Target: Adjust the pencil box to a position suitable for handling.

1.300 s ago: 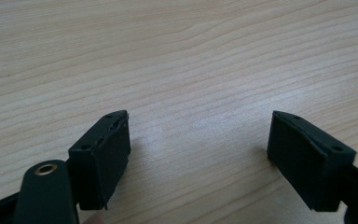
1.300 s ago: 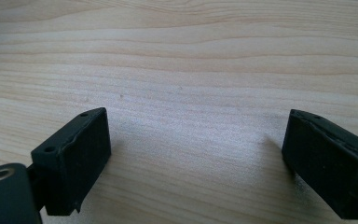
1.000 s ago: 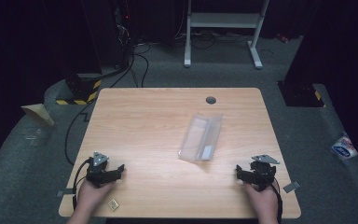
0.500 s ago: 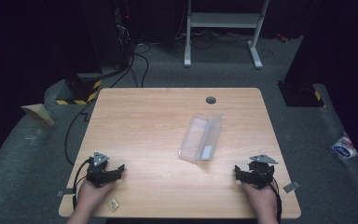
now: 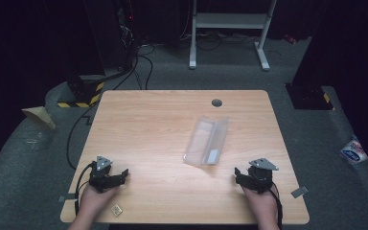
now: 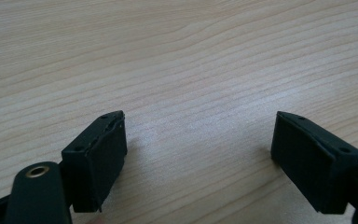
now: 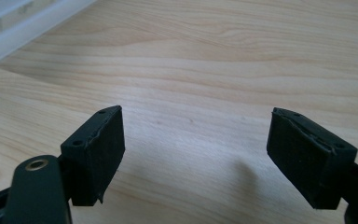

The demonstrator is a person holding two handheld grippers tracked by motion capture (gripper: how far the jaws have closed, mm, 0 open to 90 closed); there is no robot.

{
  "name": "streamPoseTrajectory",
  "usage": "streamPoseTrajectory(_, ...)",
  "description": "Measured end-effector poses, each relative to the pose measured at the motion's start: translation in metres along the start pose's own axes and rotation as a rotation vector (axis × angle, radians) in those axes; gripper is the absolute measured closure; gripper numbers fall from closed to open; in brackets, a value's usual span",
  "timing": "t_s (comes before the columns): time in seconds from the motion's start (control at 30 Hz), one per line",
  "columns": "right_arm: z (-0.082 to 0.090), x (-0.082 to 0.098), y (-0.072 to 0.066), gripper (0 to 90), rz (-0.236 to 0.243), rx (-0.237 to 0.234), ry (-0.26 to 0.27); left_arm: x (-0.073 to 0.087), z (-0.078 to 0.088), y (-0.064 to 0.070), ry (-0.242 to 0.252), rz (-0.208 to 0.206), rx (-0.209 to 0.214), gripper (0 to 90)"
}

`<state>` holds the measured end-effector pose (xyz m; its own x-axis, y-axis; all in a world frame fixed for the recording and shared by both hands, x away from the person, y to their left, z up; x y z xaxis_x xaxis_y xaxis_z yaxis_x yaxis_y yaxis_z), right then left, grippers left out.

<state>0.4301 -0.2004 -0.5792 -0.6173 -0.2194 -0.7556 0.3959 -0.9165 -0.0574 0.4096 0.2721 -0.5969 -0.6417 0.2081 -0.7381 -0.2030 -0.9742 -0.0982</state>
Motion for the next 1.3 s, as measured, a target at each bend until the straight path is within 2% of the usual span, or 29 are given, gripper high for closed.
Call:
streamPoseTrajectory(0.2,0.000,-0.010,-0.010,21.5,0.015,-0.013,0.019,0.000,0.000,0.000,-0.001,0.001,0.001,18.3)
streamPoseTrajectory(0.47,0.001,-0.021,-0.014,22.5,0.012,-0.031,0.037,0.000,0.000,-0.001,-0.001,-0.002,0.000,18.6)
streamPoseTrajectory(0.63,0.006,-0.038,-0.020,23.7,0.017,-0.049,0.084,0.000,0.000,0.000,0.000,0.001,-0.004,18.6)
streamPoseTrajectory(0.67,0.008,-0.047,-0.023,24.6,0.019,-0.055,0.106,0.000,0.000,0.000,-0.001,0.001,-0.004,18.6)
streamPoseTrajectory(0.77,0.010,-0.053,-0.027,25.5,0.025,-0.061,0.121,0.000,0.000,-0.001,-0.001,0.001,-0.004,18.6)
streamPoseTrajectory(1.0,0.012,-0.069,-0.049,27.2,0.051,-0.101,0.147,0.000,0.000,0.000,-0.001,0.002,-0.004,18.5)
streamPoseTrajectory(1.1,0.012,-0.071,-0.055,27.0,0.049,-0.112,0.145,0.000,0.000,0.000,-0.001,0.002,-0.004,18.5)
streamPoseTrajectory(1.2,0.012,-0.072,-0.063,26.7,0.066,-0.112,0.148,0.000,0.000,-0.001,0.000,0.000,-0.003,18.5)
streamPoseTrajectory(1.27,0.006,-0.071,-0.072,26.0,0.064,-0.121,0.140,0.000,0.000,-0.001,-0.002,-0.001,0.000,18.3)
streamPoseTrajectory(1.3,0.006,-0.071,-0.072,26.0,0.064,-0.121,0.140,0.000,0.000,-0.001,-0.002,-0.001,0.000,18.3)
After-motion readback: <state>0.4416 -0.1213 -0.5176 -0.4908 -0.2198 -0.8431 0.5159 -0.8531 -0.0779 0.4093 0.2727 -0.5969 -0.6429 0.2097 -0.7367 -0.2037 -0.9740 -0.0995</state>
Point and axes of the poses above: each handheld gripper's, and its own axes: z roughly backward along the jaws, x roughly out of its underside, y roughly to its right, the point moved 10 cm from there along -z, roughly forward along the jaws, and after that the axes turned 8 degrees about -x, right-handed, at the moved point
